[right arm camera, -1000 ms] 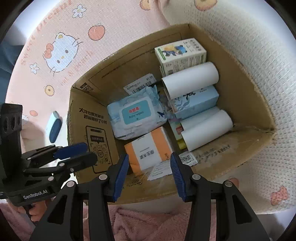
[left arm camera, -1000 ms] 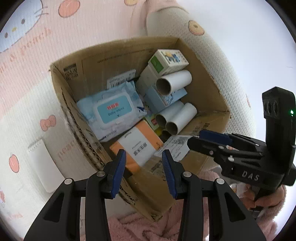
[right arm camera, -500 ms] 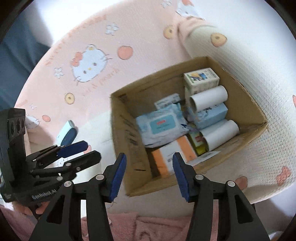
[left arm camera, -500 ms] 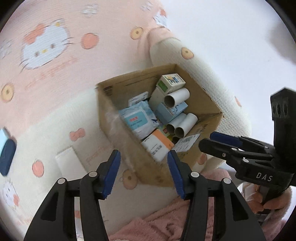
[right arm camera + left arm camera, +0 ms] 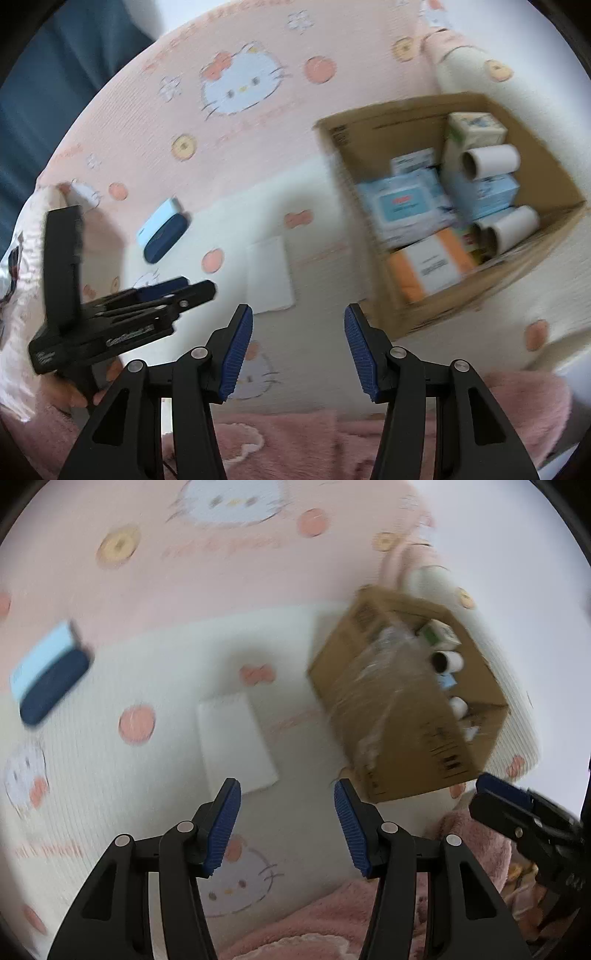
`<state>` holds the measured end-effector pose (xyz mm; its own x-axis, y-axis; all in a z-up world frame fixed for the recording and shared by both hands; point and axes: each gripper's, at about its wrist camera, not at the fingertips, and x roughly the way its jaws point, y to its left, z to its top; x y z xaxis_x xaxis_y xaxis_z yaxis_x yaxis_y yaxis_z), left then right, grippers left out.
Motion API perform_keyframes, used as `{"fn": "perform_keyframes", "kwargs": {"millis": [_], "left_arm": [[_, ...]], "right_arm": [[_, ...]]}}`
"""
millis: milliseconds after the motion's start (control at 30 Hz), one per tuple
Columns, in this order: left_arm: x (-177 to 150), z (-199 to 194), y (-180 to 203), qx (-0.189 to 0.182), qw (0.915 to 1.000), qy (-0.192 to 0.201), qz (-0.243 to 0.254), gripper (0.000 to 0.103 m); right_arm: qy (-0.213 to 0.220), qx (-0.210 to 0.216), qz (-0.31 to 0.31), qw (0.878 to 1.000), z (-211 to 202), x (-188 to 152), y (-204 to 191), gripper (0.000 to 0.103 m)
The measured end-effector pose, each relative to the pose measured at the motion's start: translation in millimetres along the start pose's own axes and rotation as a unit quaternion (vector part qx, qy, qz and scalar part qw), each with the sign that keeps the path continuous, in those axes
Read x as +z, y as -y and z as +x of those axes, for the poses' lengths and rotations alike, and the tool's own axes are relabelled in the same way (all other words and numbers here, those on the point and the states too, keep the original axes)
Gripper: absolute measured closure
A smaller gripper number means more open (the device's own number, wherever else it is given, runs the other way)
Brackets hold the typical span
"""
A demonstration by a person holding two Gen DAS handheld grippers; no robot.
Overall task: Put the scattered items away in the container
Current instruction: 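Move the right gripper to the white spiral notepad on the bed, then close the right gripper on the edge of the notepad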
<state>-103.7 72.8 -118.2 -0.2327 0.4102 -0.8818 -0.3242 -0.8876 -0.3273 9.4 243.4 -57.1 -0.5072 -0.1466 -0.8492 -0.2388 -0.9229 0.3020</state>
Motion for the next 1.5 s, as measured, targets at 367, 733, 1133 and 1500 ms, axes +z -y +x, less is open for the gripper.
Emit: {"fn": "perform_keyframes", "kwargs": {"millis": [367, 733, 1133, 1500], "left_arm": [[-17.0, 46.6, -84.3, -0.015, 0.9956, -0.044, -0.081, 0.046], [39.3, 101.4, -109.2, -0.033, 0.9986, -0.039, -0.018, 0.046], [103.7, 173.4, -91.3, -0.028, 0.9967, -0.052, 0.055, 0.066], [92.6, 171.5, -108.2, -0.042, 0.9958, -0.078, 0.022, 0.068]], "right_arm": [[-0.062, 0.006, 0.019, 0.998, 101.8, -8.4, -31.2, 0.054], [-0.160, -0.107, 0.033, 0.981, 196.5, -20.1, -20.3, 0.054], [-0.187, -0.099, 0.074, 0.974, 234.1, -19.3, -6.7, 0.077], [-0.178, -0.057, 0.069, 0.980, 243.5, -5.9, -1.3, 0.077]]}}
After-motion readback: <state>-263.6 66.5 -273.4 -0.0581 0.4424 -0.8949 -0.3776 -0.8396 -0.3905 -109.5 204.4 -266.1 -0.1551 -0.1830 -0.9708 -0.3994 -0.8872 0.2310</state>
